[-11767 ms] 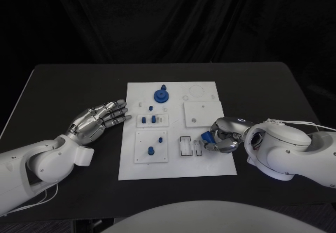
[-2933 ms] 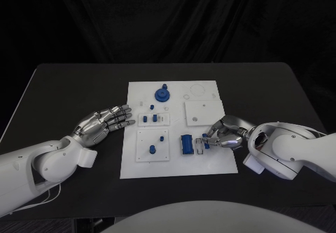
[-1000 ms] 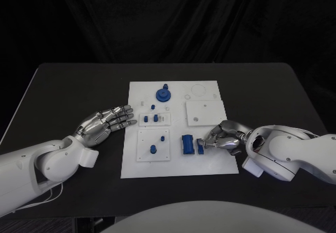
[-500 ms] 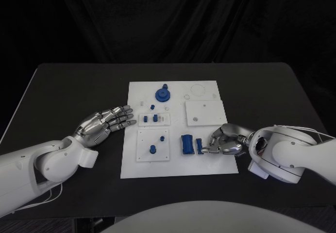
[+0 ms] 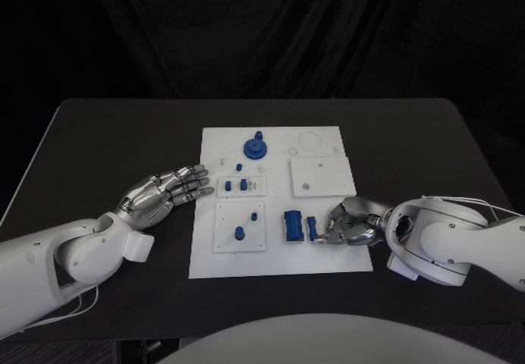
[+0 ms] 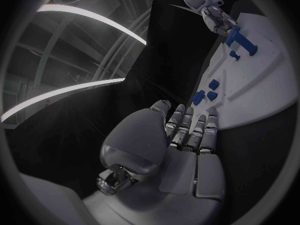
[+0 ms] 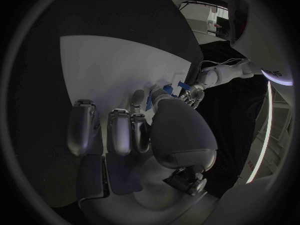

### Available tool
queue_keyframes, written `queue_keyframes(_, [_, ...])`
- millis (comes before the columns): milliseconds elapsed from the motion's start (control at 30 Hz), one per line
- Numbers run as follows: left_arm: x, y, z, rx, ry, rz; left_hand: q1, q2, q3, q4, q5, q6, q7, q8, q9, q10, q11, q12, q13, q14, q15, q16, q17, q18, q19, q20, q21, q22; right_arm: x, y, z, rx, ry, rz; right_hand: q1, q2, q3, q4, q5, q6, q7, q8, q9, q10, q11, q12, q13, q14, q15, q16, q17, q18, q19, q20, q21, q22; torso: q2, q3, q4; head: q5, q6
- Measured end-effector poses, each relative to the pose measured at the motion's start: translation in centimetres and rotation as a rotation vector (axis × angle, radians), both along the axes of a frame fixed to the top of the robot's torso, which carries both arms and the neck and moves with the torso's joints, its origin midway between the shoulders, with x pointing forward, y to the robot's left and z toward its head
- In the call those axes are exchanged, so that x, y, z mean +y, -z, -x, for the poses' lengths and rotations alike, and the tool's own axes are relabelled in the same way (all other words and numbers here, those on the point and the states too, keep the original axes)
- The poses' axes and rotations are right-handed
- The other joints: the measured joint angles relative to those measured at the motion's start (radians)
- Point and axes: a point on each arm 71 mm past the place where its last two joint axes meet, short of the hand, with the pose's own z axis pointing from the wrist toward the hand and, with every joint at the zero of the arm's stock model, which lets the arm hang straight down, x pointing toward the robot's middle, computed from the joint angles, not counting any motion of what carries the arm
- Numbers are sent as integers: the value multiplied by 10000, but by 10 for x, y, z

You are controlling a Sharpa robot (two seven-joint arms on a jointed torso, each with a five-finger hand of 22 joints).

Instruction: Assemble the parts on the task board

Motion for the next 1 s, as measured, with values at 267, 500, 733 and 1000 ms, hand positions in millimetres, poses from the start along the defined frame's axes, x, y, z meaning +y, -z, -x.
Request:
queue_keyframes(267, [0, 0, 0, 2, 5, 12, 0, 0, 59, -3, 0, 2, -2, 38, 1, 5, -1, 4, 4, 0, 0, 4, 6, 1, 1, -1, 0, 1, -1, 1, -1, -8, 1, 57, 146, 46, 7, -62, 42, -35, -36, 40, 36, -35, -35, 0, 0, 0, 0, 0, 0, 1, 0, 0, 0, 0, 7, -5, -2, 26, 0])
queue_keyframes(500, [1, 0, 4, 8, -39, 60, -18, -18, 263, -124, 136, 218, 23, 106, 31, 259, 108, 156, 29, 196, 80, 215, 40, -4, 5, 7, -1, -6, -5, -1, -2, -308, 76, -161, 156, 36, -2, -52, 42, -60, -12, 40, 32, -36, -35, 0, 0, -1, 1, -6, 0, 0, 0, 1, 0, 0, 12, -1, -6, 60, 0])
queue_keyframes(733, [5, -4, 11, -112, -306, 90, -184, -184, 584, -279, 581, 631, 55, 223, 66, 657, 194, 302, 42, 579, 143, 594, 90, -179, 301, 24, 44, 61, -15, -9, -10, -1207, 627, -1061, 995, 351, 73, 406, 248, -314, 292, -1385, -1358, -1245, 202, -1757, -41, -388, 200, -2177, -2071, 705, -1299, 148, -3344, 8, -5, 7, -18, 131, 0])
queue_keyframes(1000, [16, -13, 15, -474, -908, -16, -194, -281, 650, -291, 580, 645, 72, 223, 68, 665, 201, 334, 41, 681, 143, 653, 94, -178, 378, 18, 50, 85, -19, -20, -42, -1978, 1623, -3591, -159, 1006, -606, 446, 690, -611, 1171, -2931, -3771, -5941, 1129, -7140, -5101, -3116, 1134, -7619, -7043, 1257, -3575, 1073, -9279, -2310, -260, 56, -35, 155, 0])
